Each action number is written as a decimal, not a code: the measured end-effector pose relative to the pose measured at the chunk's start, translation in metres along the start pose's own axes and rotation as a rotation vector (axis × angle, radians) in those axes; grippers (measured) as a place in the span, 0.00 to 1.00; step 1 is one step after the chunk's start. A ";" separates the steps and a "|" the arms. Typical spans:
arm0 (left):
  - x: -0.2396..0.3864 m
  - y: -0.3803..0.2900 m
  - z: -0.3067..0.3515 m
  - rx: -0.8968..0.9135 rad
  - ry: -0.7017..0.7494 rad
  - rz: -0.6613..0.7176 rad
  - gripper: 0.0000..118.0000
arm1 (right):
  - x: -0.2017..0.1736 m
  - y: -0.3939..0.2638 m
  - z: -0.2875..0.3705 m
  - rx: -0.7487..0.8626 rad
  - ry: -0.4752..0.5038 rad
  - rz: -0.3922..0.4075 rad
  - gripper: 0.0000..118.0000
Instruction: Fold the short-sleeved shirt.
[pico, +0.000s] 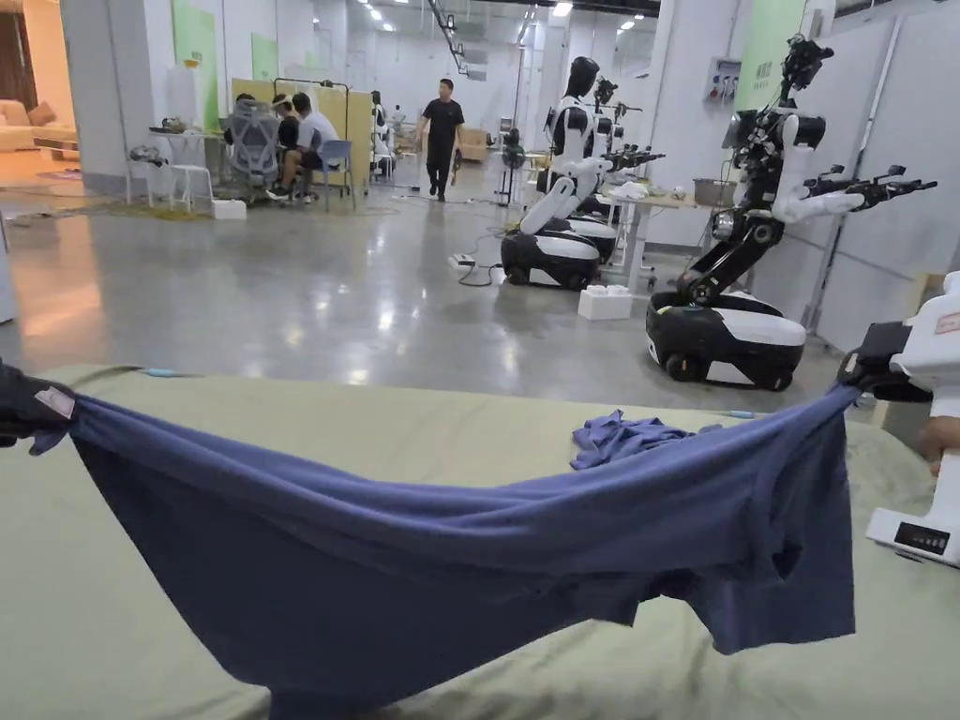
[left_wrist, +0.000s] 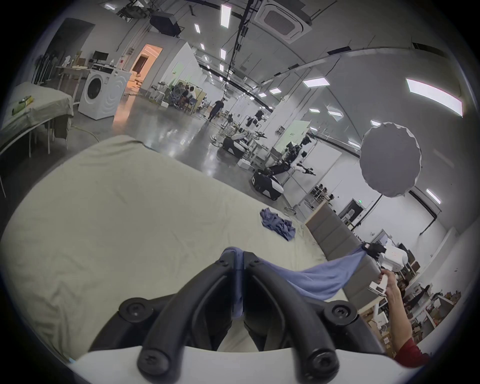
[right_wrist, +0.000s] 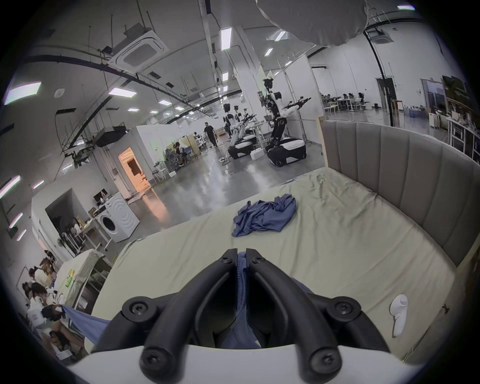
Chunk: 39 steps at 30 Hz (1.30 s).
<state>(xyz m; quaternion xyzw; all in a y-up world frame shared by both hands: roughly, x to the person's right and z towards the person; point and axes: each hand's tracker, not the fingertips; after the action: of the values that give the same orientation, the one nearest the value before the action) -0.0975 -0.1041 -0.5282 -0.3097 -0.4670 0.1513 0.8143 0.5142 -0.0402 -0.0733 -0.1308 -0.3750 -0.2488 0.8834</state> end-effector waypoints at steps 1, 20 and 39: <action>0.010 0.005 0.001 0.007 0.011 0.002 0.05 | -0.005 0.006 0.001 0.002 -0.001 0.001 0.05; 0.026 0.139 -0.075 0.121 0.065 -0.041 0.05 | -0.054 0.081 -0.051 0.104 -0.015 -0.034 0.05; -0.002 0.134 -0.131 0.105 0.073 0.023 0.04 | -0.043 0.045 -0.109 0.100 -0.003 -0.018 0.05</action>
<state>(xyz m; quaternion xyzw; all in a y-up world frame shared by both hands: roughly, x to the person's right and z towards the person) 0.0194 -0.0503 -0.6649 -0.2771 -0.4251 0.1736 0.8440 0.5779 -0.0329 -0.1812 -0.0837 -0.3896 -0.2376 0.8859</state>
